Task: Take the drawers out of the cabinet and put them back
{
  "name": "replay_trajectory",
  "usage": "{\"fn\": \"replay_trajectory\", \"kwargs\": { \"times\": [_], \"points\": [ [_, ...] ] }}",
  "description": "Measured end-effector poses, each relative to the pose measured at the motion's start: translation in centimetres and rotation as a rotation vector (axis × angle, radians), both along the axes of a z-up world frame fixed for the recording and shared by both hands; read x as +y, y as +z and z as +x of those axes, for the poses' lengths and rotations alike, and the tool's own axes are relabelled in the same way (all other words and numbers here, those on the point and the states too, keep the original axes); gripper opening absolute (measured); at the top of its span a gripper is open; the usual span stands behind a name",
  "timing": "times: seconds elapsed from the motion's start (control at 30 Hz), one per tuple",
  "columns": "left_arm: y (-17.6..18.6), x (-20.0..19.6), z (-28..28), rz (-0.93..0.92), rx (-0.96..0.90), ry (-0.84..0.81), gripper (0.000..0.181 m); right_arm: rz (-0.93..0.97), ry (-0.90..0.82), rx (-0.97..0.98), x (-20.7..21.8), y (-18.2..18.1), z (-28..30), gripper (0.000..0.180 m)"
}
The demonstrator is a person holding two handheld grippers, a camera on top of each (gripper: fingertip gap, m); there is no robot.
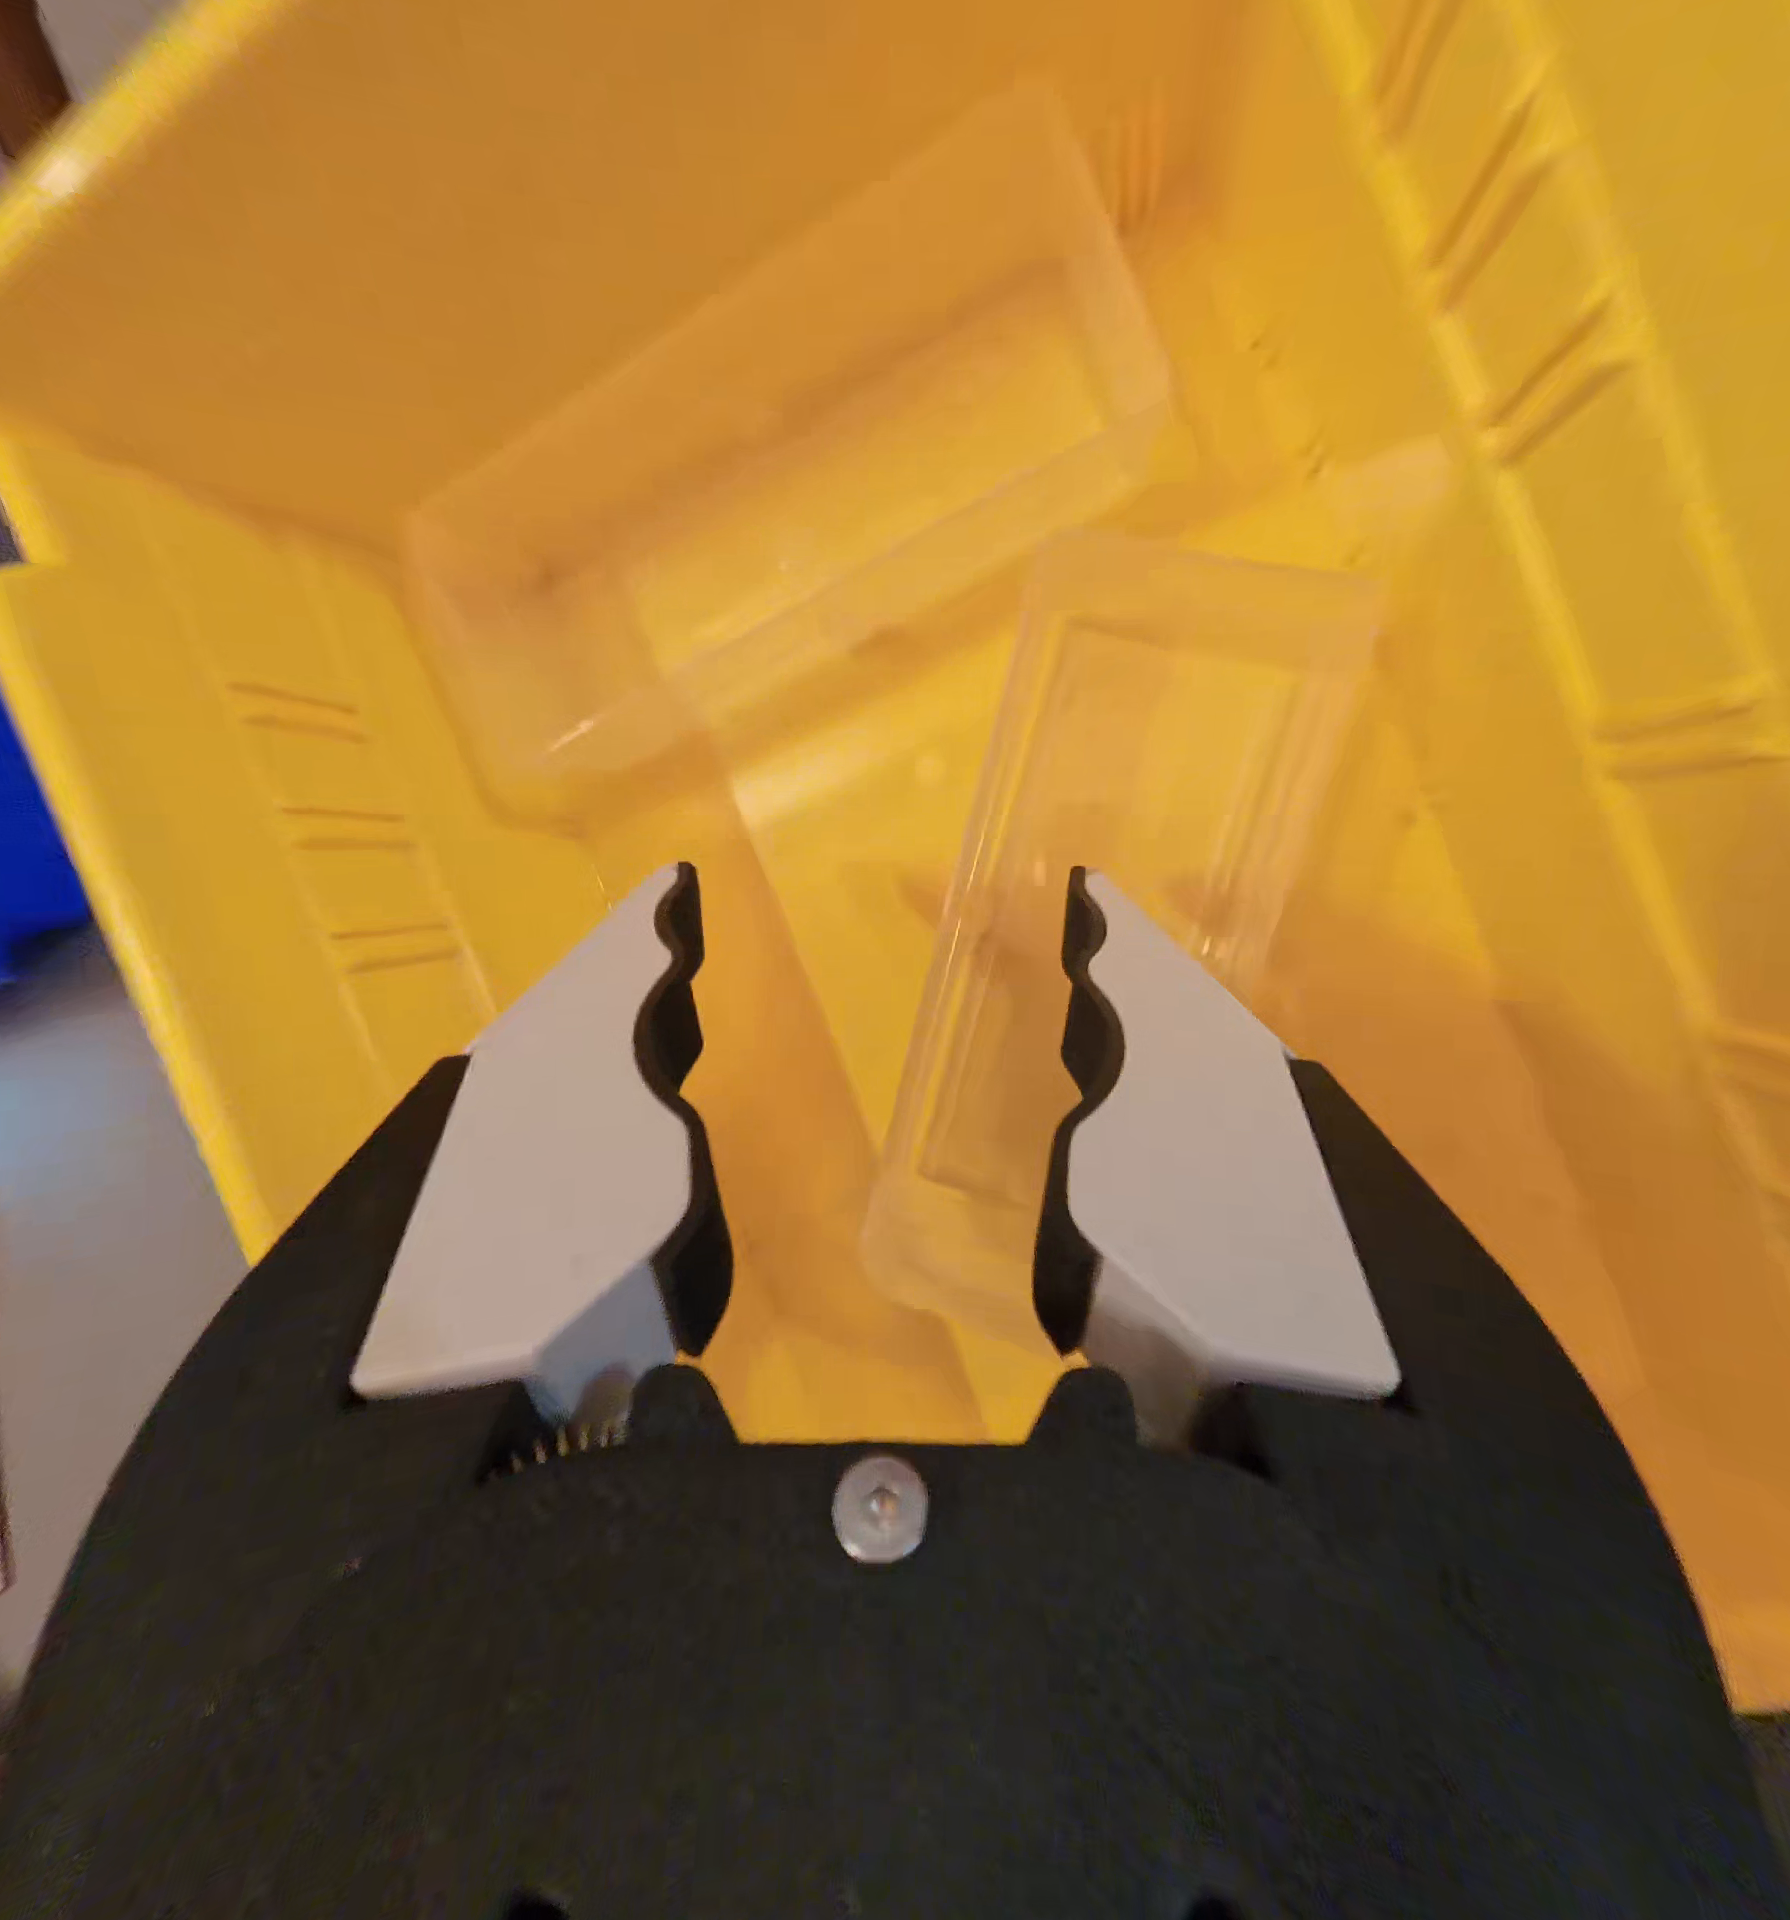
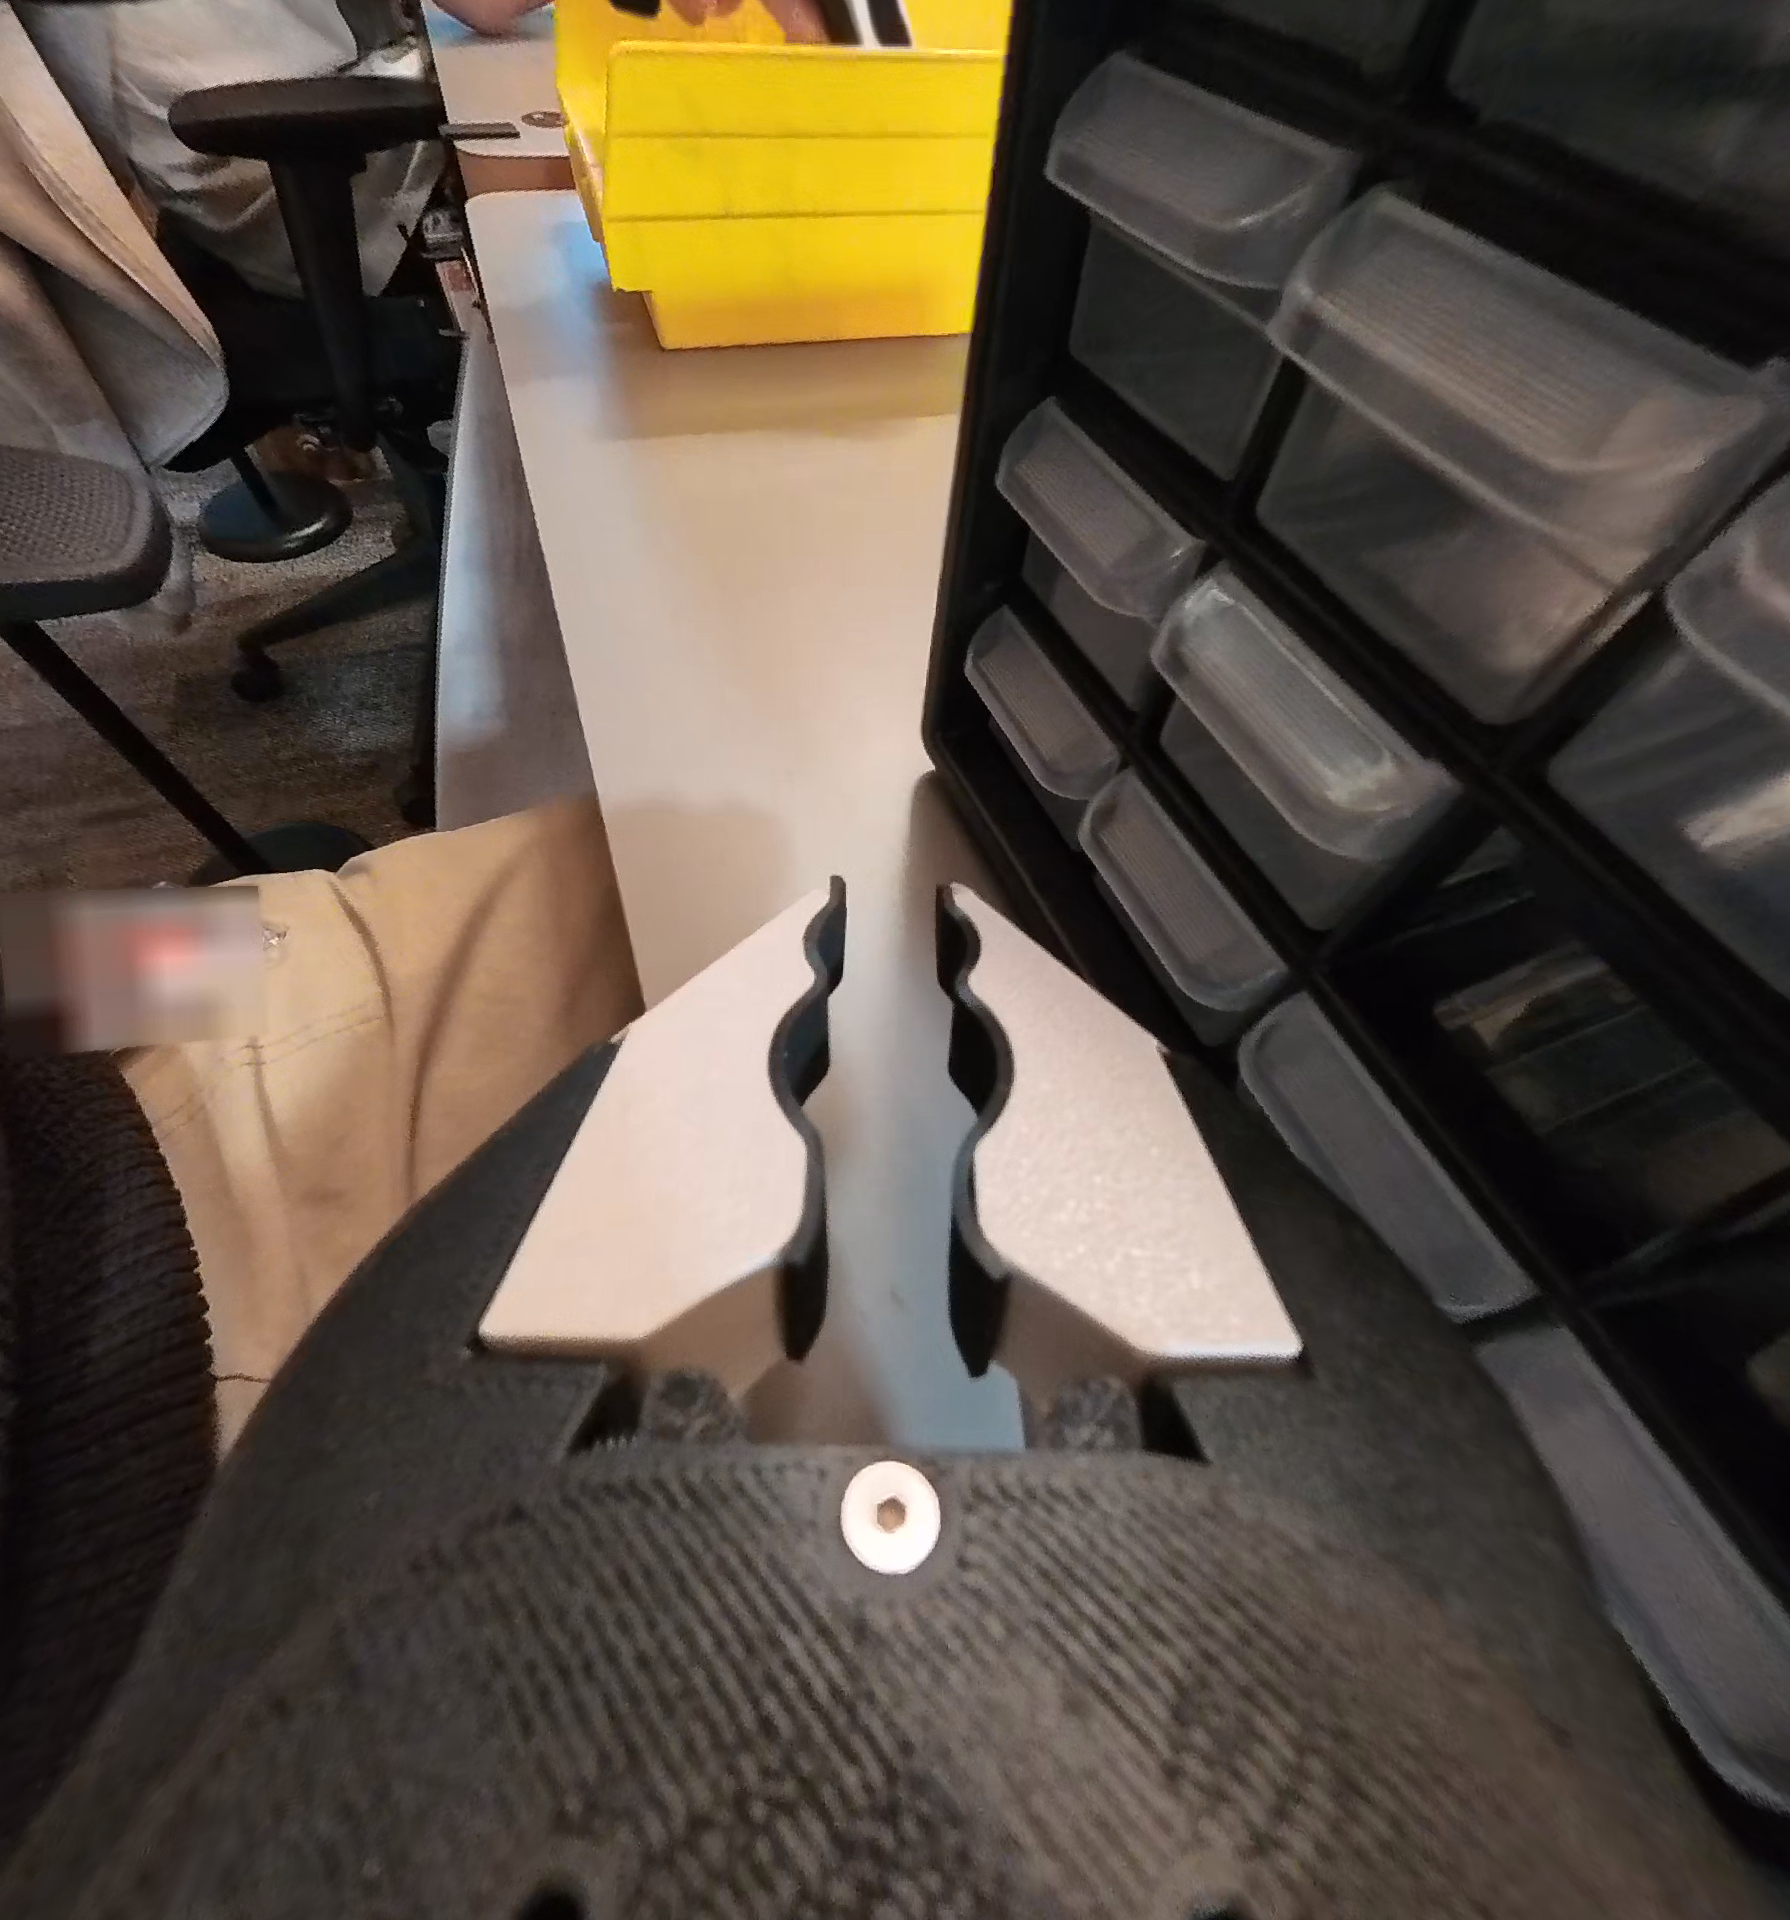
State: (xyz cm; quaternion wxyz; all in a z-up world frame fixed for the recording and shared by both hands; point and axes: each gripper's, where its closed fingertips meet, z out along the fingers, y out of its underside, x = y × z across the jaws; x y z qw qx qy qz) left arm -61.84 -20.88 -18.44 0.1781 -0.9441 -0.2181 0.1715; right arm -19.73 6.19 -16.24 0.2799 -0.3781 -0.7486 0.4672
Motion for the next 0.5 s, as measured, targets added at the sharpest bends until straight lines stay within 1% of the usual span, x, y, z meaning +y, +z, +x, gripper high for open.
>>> {"fn": "replay_trajectory", "kwargs": {
  "times": [0.07, 0.1, 0.13, 0.17, 0.2, 0.23, 0.4, 0.5],
  "points": [
    [-1.6, -0.9, 0.1, -0.112, -0.003, 0.019, 0.071, 0.008, 0.003, 0.004, -0.2, 0.1, 0.1, 0.016],
    [-2.1, -1.1, 0.2, -0.148, -0.007, 0.022, 0.068, 0.013, 0.004, 0.008, -0.3, 0.2, 0.1, 0.016],
    [-2.3, -1.0, 0.5, -0.16, -0.007, 0.016, 0.056, 0.019, 0.005, 0.012, -0.3, 0.2, 0.1, 0.016],
    [-2.0, -0.7, 0.5, -0.151, 0.016, 0.013, 0.03, 0.026, 0.007, 0.014, -0.4, 0.2, 0.2, 0.016],
    [-1.4, -0.3, 0.7, -0.128, 0.032, 0.002, 0.008, 0.032, 0.008, 0.014, -0.4, 0.2, 0.2, 0.016],
    [-0.5, 0.1, 0.8, -0.102, 0.054, 0.003, 0.004, 0.04, 0.009, 0.013, -0.4, 0.2, 0.3, 0.017],
    [4.7, 0.2, 2.4, 0.006, 0.111, 0.046, 0.003, 0.069, 0.009, 0.029, -0.3, 0.6, 0.4, 0.017],
    [8.5, 0.3, 4.5, 0.091, 0.144, 0.051, 0.003, 0.064, 0.009, 0.051, -0.4, 1.4, 0.5, 0.017]
  ]
}}
